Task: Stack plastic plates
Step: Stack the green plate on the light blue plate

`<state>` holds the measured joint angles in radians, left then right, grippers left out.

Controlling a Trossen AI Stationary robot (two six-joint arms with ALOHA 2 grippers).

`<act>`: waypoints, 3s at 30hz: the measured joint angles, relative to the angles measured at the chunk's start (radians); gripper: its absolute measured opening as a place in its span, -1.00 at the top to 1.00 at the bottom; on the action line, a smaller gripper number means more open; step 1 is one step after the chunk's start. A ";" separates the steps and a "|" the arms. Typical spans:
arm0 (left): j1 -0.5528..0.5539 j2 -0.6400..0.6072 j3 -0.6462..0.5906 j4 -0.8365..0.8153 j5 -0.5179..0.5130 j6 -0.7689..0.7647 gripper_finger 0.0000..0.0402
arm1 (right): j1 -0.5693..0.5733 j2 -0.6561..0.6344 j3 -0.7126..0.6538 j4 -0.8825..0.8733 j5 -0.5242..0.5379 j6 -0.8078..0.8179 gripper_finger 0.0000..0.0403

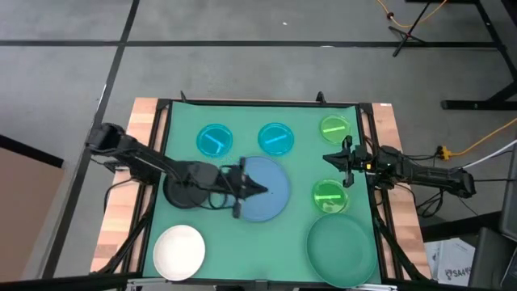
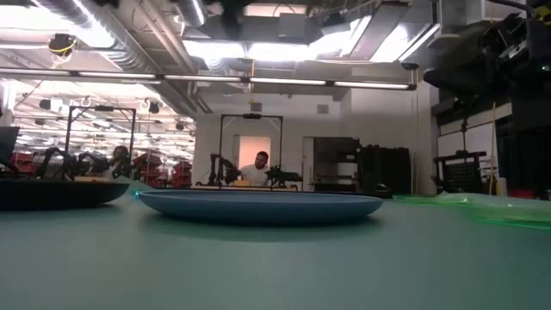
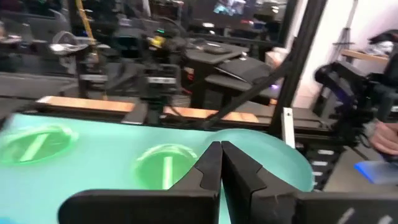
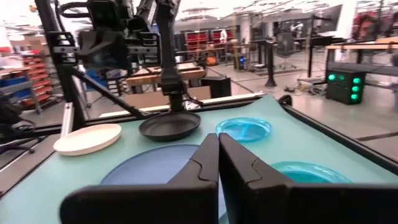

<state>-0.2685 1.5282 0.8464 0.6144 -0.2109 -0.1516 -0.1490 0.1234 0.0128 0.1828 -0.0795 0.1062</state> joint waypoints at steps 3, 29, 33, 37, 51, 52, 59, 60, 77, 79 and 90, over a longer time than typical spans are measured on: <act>-0.011 0.103 0.096 0.000 0.021 0.003 0.98 | 0.000 0.000 0.000 0.012 -0.031 -0.004 1.00; -0.042 0.586 0.827 -0.556 -0.019 -0.223 0.24 | 0.260 -0.001 0.166 -0.189 0.097 -0.216 1.00; -0.045 0.645 0.925 -0.673 -0.036 -0.326 0.11 | 0.312 -0.001 0.167 -0.218 0.149 -0.217 1.00; -0.060 0.679 0.957 -0.668 -0.076 -0.373 0.11 | 0.351 -0.001 0.167 -0.216 0.215 -0.217 1.00; -0.075 0.804 0.957 -0.660 -0.169 -0.564 0.13 | 0.371 -0.001 0.167 -0.239 0.276 -0.213 1.00; -0.072 0.812 0.957 -0.651 -0.170 -0.582 0.13 | 0.371 -0.001 0.167 -0.239 0.279 -0.213 1.00; -0.056 0.876 0.957 -0.552 -0.127 -0.656 0.13 | 0.371 -0.001 0.167 -0.242 0.279 -0.205 1.00; -0.053 0.885 0.957 -0.528 -0.106 -0.659 0.13 | 0.371 -0.001 0.167 -0.244 0.279 -0.205 1.00; -0.052 0.908 0.956 -0.522 -0.115 -0.677 0.13 | 0.371 -0.001 0.167 -0.244 0.246 -0.205 1.00; -0.054 0.908 0.956 -0.527 -0.115 -0.676 0.13 | 0.371 -0.001 0.166 -0.244 0.246 -0.205 1.00; -0.055 0.908 0.956 -0.531 -0.112 -0.666 0.13 | 0.371 -0.001 0.166 -0.244 0.247 -0.205 1.00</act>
<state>-0.3237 2.4359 1.8027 0.0830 -0.3233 -0.8177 0.2222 0.1226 0.1791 -0.0612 0.1672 -0.0986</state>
